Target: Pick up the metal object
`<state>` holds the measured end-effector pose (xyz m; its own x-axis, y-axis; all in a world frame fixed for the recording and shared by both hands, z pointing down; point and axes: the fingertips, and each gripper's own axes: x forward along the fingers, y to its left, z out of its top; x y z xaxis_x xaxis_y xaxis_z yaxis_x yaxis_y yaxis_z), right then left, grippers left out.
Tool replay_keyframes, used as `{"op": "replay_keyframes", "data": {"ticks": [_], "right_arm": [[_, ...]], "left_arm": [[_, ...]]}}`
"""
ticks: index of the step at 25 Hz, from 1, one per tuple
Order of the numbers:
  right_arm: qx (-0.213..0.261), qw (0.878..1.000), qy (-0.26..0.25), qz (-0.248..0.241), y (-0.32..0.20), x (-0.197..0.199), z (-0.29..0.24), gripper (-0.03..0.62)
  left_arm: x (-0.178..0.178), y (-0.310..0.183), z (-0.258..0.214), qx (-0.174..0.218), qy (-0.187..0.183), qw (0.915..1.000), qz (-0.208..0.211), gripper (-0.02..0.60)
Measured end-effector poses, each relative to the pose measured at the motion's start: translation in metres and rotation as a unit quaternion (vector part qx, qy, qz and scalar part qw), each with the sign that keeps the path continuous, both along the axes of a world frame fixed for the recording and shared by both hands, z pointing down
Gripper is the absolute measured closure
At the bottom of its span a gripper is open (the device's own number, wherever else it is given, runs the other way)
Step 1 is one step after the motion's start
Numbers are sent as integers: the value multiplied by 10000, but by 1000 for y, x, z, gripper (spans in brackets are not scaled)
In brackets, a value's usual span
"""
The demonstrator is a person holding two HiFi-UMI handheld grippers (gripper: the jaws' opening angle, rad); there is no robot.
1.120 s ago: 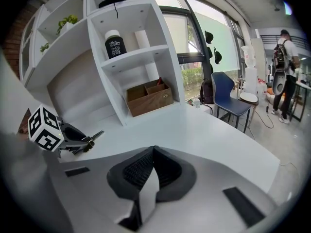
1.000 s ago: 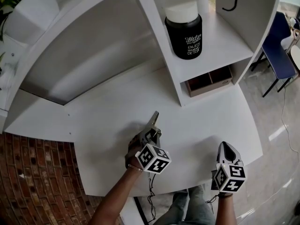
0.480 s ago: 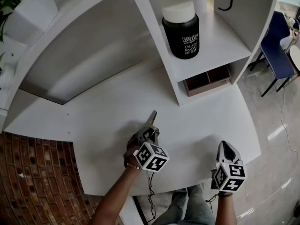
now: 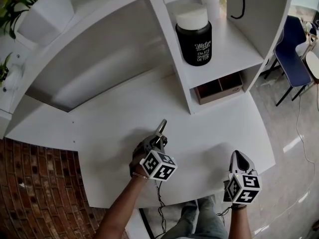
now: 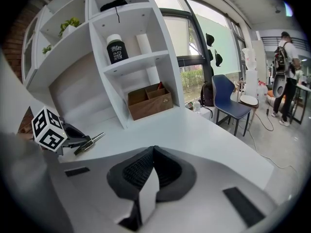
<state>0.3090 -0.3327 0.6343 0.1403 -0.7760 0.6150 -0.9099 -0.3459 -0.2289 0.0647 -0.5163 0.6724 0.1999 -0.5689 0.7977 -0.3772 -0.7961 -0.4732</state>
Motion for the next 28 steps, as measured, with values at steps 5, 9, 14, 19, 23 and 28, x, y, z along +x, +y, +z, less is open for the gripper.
{"op": "replay_keyframes", "data": {"ticks": [5,9,14,19,23,28], "right_arm": [[19,10000,72,-21,0,-2,-8,592],[4,9999,140,-69,0,-4,-13,592],[8,9997,200,-164,-3,-11,-20,592],[22,9991,278,-308,-7,-22,-29,592],[37,9983,377,-450,-10,-31,-38,592],[87,9963,517,-680,-15,-43,-53,592]], "left_arm": [[-7,-4,-2,27,38,10000,-69,555],[-12,-7,-6,42,115,9998,-138,568],[-20,-6,-6,-84,215,9995,-196,569],[-30,-2,-13,-118,322,9991,-241,569],[-38,-1,-24,-101,505,9981,-337,569],[-53,-2,-45,29,804,9950,-583,569]]}}
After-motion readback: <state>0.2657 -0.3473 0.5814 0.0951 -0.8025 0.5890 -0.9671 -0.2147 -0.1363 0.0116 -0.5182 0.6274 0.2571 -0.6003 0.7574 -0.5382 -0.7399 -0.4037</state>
